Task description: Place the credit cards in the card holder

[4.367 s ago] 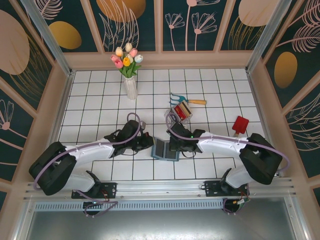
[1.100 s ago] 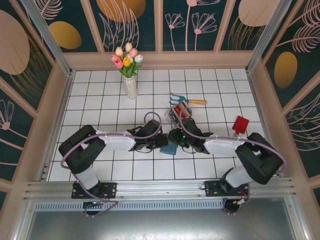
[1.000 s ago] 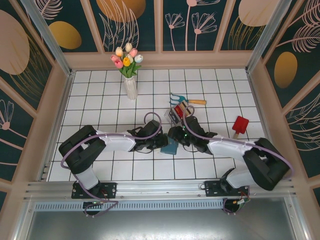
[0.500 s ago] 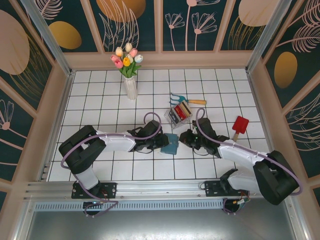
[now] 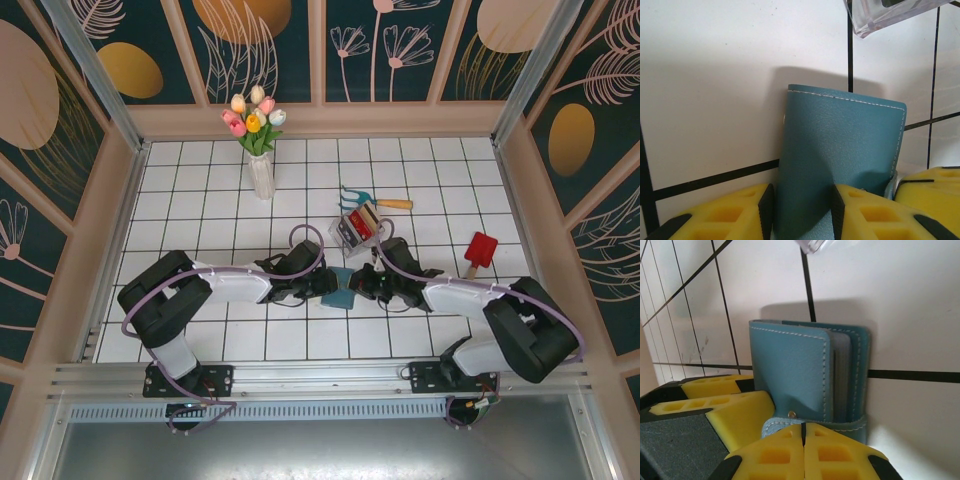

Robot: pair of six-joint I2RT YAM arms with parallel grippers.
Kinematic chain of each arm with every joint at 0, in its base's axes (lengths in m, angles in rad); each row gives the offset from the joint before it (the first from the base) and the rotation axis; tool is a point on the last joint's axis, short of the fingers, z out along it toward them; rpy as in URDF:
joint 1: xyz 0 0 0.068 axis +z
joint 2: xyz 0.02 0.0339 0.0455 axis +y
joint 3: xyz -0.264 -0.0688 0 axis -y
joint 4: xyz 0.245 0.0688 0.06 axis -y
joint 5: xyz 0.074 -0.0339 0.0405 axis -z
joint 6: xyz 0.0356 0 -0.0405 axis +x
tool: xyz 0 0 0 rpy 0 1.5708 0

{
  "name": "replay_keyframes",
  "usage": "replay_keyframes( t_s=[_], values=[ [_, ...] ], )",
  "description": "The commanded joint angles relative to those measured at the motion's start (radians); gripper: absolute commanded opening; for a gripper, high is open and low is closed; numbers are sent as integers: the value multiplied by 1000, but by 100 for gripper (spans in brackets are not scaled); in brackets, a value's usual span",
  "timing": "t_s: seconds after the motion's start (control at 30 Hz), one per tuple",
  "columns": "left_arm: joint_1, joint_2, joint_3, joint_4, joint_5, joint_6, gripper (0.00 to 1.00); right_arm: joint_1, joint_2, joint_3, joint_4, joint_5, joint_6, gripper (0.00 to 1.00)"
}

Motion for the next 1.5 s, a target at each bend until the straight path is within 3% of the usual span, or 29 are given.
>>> replay_keyframes(
  t_s=[0.0, 0.53, 0.73, 0.93, 1.2, 1.47],
  values=[
    [-25, 42, -9, -93, 53, 19, 38, 9, 20, 25, 41, -6, 11, 7],
    [-32, 38, -18, -89, 75, 27, 28, 54, 60, 41, 7, 98, 7, 9],
    [-35, 35, -31, -81, 79, 24, 26, 86, 103, 95, -106, 146, -25, 8],
    [-35, 32, -37, -67, 56, 8, 23, 143, 159, 155, -281, 218, -82, 5],
    [-35, 22, -60, -35, 48, -12, 19, 289, 212, 126, -369, 471, -53, 2],
    [-36, 0, -99, -8, 35, -34, 18, 356, 334, 166, -456, 522, -51, 0]
  ],
)
